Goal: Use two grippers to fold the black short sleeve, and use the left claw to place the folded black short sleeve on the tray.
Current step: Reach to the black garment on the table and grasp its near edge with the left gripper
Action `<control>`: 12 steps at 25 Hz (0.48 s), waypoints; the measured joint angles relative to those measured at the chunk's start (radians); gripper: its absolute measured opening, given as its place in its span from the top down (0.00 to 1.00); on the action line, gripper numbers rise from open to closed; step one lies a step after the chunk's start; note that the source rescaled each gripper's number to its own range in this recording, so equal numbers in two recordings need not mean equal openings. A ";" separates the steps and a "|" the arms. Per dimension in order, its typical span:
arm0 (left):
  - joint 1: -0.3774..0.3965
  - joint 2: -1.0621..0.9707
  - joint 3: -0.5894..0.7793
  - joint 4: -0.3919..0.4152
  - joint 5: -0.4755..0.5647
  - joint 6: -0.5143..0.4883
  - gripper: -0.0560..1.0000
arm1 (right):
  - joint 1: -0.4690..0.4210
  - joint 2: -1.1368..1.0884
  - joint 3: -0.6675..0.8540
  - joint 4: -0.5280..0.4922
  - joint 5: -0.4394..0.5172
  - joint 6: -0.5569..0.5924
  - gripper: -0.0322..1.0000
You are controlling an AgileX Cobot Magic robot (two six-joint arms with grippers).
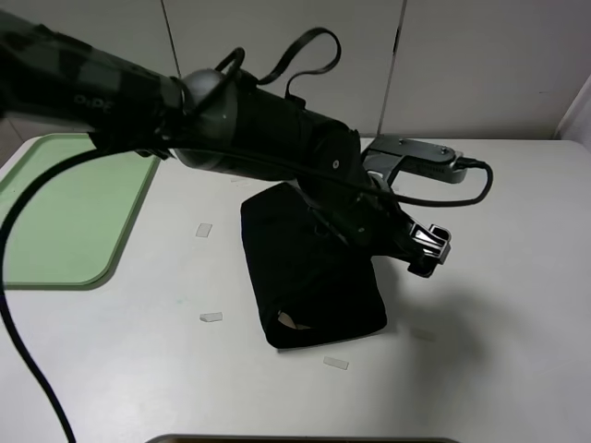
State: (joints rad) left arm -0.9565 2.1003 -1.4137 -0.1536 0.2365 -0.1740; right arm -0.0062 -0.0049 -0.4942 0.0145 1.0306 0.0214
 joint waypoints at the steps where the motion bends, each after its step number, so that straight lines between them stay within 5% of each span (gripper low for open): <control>1: -0.007 0.010 0.000 0.000 -0.022 0.000 0.00 | 0.000 0.000 0.000 0.000 0.000 0.000 0.00; 12: -0.039 0.086 -0.006 -0.008 -0.111 0.000 0.00 | 0.000 0.000 0.000 0.000 0.000 0.000 0.00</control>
State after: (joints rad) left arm -0.9958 2.1862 -1.4192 -0.1615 0.1257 -0.1740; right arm -0.0062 -0.0049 -0.4942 0.0145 1.0306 0.0214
